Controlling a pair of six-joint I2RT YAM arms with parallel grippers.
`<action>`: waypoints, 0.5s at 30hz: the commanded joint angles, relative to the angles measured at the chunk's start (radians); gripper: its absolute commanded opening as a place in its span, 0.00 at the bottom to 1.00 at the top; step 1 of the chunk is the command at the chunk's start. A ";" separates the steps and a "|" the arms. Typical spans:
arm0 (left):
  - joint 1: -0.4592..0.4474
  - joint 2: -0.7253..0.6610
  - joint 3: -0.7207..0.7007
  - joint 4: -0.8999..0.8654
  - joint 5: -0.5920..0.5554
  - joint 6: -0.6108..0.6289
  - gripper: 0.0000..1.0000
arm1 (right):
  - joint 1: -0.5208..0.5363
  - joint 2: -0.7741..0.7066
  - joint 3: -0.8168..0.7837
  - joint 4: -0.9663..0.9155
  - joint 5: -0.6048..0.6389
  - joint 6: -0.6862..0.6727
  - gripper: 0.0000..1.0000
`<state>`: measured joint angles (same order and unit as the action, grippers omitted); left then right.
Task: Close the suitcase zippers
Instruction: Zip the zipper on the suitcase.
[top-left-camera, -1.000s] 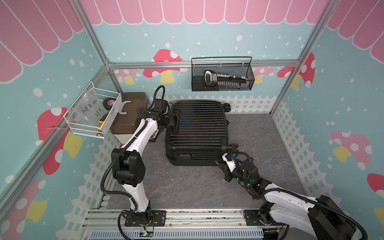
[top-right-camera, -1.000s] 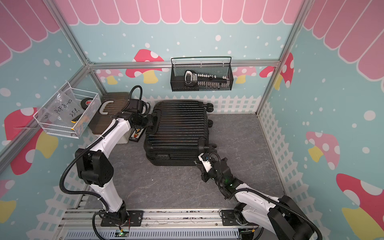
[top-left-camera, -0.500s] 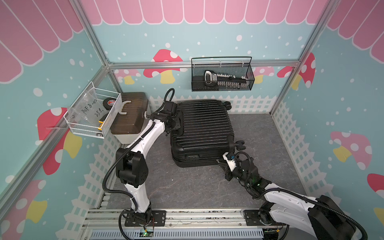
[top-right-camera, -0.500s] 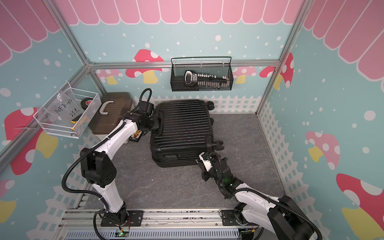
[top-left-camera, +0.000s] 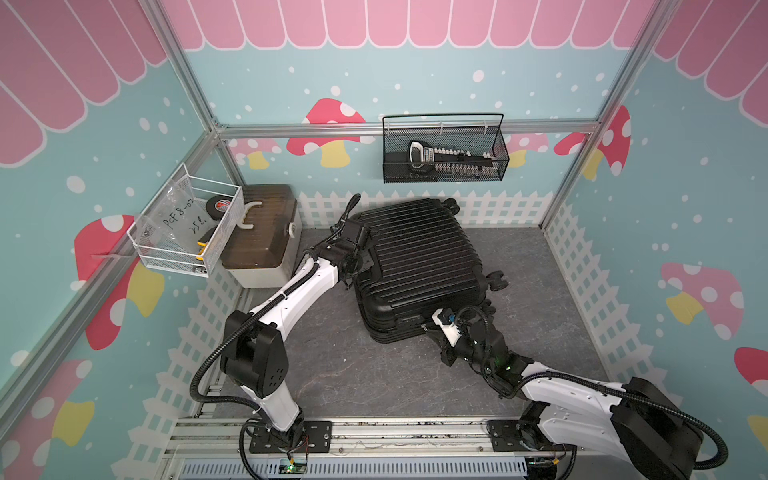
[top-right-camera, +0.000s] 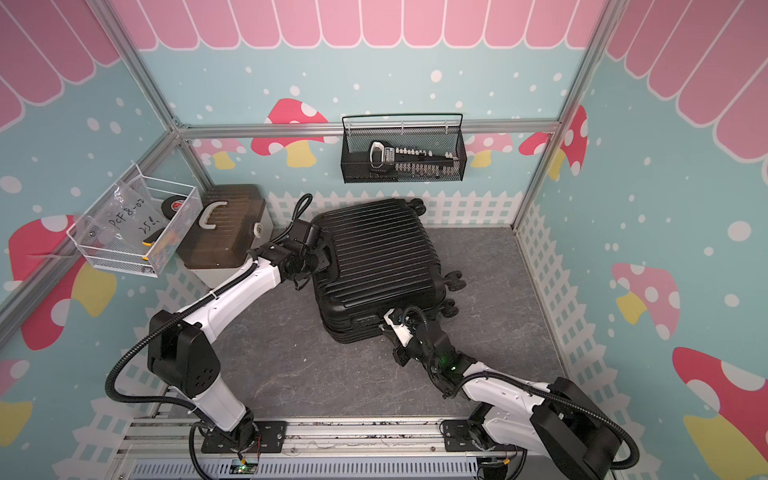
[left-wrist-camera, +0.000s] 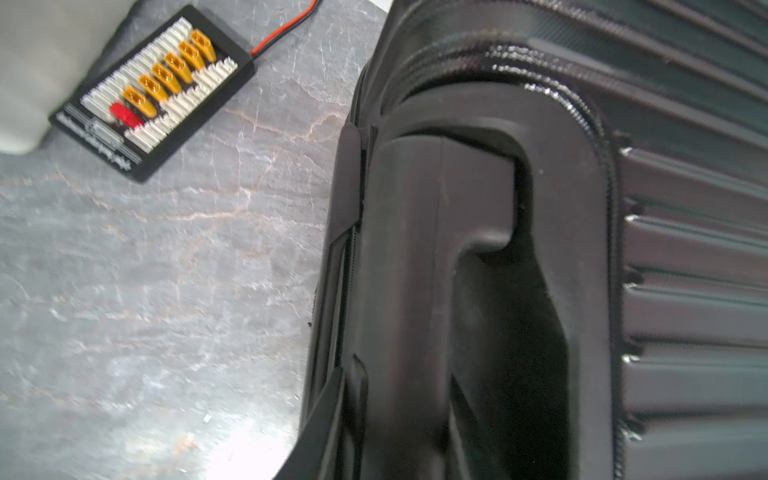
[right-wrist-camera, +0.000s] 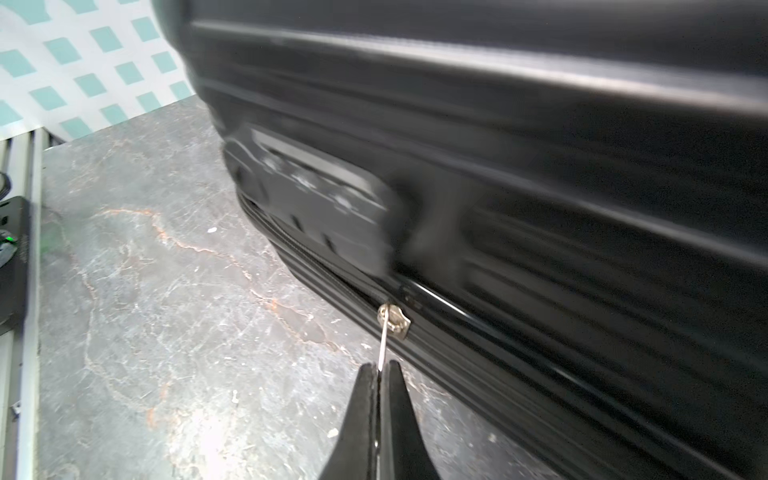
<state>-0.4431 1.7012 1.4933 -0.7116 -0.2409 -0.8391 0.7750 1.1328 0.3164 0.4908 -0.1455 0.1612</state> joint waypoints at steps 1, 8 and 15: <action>-0.059 -0.028 -0.019 0.165 -0.003 -0.353 0.15 | 0.067 0.029 0.048 0.048 -0.088 -0.041 0.00; -0.158 -0.067 -0.041 0.168 -0.166 -0.500 0.15 | 0.177 0.118 0.116 0.083 -0.059 -0.055 0.00; -0.218 -0.090 -0.110 0.227 -0.216 -0.555 0.16 | 0.219 0.172 0.145 0.085 -0.011 -0.059 0.00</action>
<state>-0.5987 1.6405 1.3876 -0.6682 -0.5121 -1.0885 0.9512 1.2812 0.4122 0.4931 -0.0769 0.1375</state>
